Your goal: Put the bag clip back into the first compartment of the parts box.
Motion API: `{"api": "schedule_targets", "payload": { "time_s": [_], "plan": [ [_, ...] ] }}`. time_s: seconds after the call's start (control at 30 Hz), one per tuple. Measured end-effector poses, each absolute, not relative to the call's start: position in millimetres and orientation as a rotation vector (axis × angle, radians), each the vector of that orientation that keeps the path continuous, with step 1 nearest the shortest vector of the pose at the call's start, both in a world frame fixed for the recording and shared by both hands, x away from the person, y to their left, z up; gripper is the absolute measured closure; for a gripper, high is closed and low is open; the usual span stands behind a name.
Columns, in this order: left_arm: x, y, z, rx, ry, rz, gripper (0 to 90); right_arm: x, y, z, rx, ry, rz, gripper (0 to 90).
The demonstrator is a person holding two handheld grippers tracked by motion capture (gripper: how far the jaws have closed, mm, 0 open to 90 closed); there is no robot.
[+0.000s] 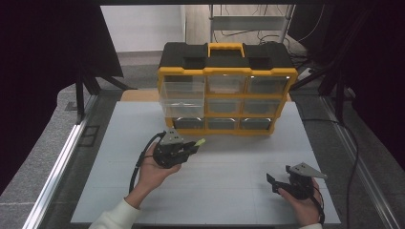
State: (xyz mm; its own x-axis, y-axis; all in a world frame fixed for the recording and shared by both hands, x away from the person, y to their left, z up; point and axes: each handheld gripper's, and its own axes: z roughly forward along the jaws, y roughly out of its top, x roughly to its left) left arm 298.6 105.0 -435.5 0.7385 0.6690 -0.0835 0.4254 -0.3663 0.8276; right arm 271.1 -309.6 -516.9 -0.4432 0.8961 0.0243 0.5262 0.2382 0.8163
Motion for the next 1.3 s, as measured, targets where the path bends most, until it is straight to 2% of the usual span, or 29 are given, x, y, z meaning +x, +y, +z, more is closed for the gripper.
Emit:
{"api": "schedule_targets", "payload": {
  "time_s": [1.3],
  "plan": [
    [295, 114, -424, 1.947, 0.825, 0.353, 78.2, 271, -311, -517, 1.302, 2.057, 1.087, 16.3]
  ]
}}
